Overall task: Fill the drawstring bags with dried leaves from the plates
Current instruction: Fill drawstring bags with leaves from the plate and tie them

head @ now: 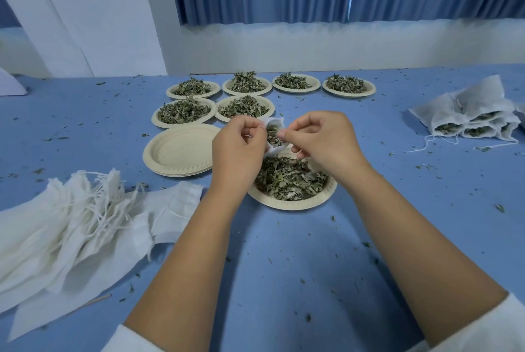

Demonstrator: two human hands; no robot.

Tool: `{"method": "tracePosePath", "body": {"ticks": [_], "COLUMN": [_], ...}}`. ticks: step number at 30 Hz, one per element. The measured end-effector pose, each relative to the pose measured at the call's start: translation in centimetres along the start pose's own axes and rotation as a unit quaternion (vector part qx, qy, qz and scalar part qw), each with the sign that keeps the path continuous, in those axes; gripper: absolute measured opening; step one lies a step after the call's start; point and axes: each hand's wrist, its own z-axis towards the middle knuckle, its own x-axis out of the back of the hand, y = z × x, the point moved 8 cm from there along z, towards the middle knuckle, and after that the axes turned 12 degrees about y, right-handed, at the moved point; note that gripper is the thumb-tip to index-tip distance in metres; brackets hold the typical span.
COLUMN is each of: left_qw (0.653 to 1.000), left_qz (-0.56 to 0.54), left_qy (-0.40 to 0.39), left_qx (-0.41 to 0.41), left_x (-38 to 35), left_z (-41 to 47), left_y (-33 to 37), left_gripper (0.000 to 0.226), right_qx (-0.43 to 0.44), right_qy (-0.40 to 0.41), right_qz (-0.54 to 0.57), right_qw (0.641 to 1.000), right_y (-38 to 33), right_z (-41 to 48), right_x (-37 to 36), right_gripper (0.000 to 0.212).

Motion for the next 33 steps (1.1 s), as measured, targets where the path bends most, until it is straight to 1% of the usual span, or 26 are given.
{"method": "tracePosePath", "body": {"ticks": [2,3,5,7,8,10,11,13,14,15,18,20,22,23,24,26,27,28,29,30,31,33], "left_qw": [1.0,1.0,1.0,0.999,0.999,0.997,0.996,0.995,0.995,0.995,0.998,0.999,1.0,1.0,1.0,1.0,1.0,0.999,0.999,0.999,0.999,0.999], "left_qz": [0.004,0.005,0.003,0.006,0.01,0.016,0.021,0.029,0.028,0.026,0.023,0.015,0.012,0.01,0.011,0.017,0.019,0.02,0.02,0.02,0.02,0.018], "left_qy": [-0.011,-0.014,-0.019,-0.031,-0.04,-0.063,-0.074,-0.089,-0.092,-0.088,-0.054,-0.033,-0.018,-0.014,-0.009,0.003,0.007,0.01,0.012,0.013,0.013,0.011], "left_qx": [-0.008,-0.01,-0.007,-0.006,-0.011,-0.027,-0.036,-0.044,-0.041,-0.036,-0.018,-0.001,0.01,0.014,0.017,0.021,0.023,0.024,0.025,0.026,0.028,0.03], "left_x": [-0.3,-0.4,-0.5,-0.8,-1.0,-1.4,-1.5,-1.8,-1.8,-1.7,-1.0,-0.6,-0.4,-0.3,-0.2,0.1,0.2,0.3,0.3,0.3,0.3,0.3], "left_z": [-0.2,-0.3,-0.4,-0.5,-0.5,-0.8,-0.9,-1.0,-1.0,-0.9,-0.6,-0.4,-0.2,-0.1,0.0,0.2,0.4,0.4,0.4,0.5,0.5,0.4], "left_y": [0.2,0.2,0.2,0.1,0.2,0.4,0.5,0.6,0.6,0.5,0.2,-0.1,-0.4,-0.5,-0.6,-0.8,-0.8,-0.9,-0.9,-0.9,-0.9,-0.9], "left_gripper": [0.018,0.019,0.019,0.016,0.015,0.015,0.014,0.01,0.01,0.011,0.015,0.015,0.015,0.015,0.015,0.015,0.015,0.016,0.016,0.016,0.016,0.016], "right_qx": [0.09,0.139,0.204,0.225,0.226,0.21,0.198,0.188,0.189,0.192,0.18,0.163,0.159,0.156,0.144,0.094,0.077,0.078,0.087,0.099,0.112,0.129], "right_qy": [0.01,0.008,-0.006,-0.042,-0.069,-0.124,-0.147,-0.174,-0.174,-0.167,-0.12,-0.073,-0.056,-0.074,-0.113,-0.218,-0.258,-0.28,-0.289,-0.285,-0.274,-0.24], "right_qz": [-0.08,-0.135,-0.242,-0.304,-0.322,-0.347,-0.355,-0.344,-0.329,-0.308,-0.2,-0.145,-0.155,-0.186,-0.225,-0.287,-0.314,-0.346,-0.377,-0.401,-0.414,-0.418], "right_qw": [0.993,0.981,0.949,0.925,0.917,0.906,0.902,0.903,0.909,0.917,0.956,0.973,0.973,0.967,0.957,0.928,0.91,0.892,0.876,0.865,0.861,0.867], "right_y": [-1.0,-1.5,-2.0,-1.7,-1.4,-0.3,0.2,0.9,0.9,0.6,-0.8,-1.4,-1.6,-1.4,-0.9,0.9,1.7,2.4,2.9,3.1,3.2,3.2], "right_z": [-0.3,-0.5,-1.1,-1.5,-1.7,-2.0,-2.1,-2.1,-2.0,-1.8,-1.4,-0.8,-0.3,-0.2,-0.1,-0.7,-1.1,-1.4,-1.5,-1.6,-1.6,-1.4], "right_x": [-0.2,-0.5,-1.3,-2.3,-2.9,-3.9,-4.2,-4.5,-4.5,-4.2,-2.9,-1.5,-0.5,-0.5,-0.7,-1.5,-1.8,-2.1,-2.3,-2.6,-2.9,-3.2], "right_gripper": [0.008,0.007,0.018,0.03,0.03,0.018,0.017,0.012,0.012,0.016,0.034,0.034,0.032,0.031,0.027,0.012,0.014,0.025,0.036,0.041,0.041,0.033]}}
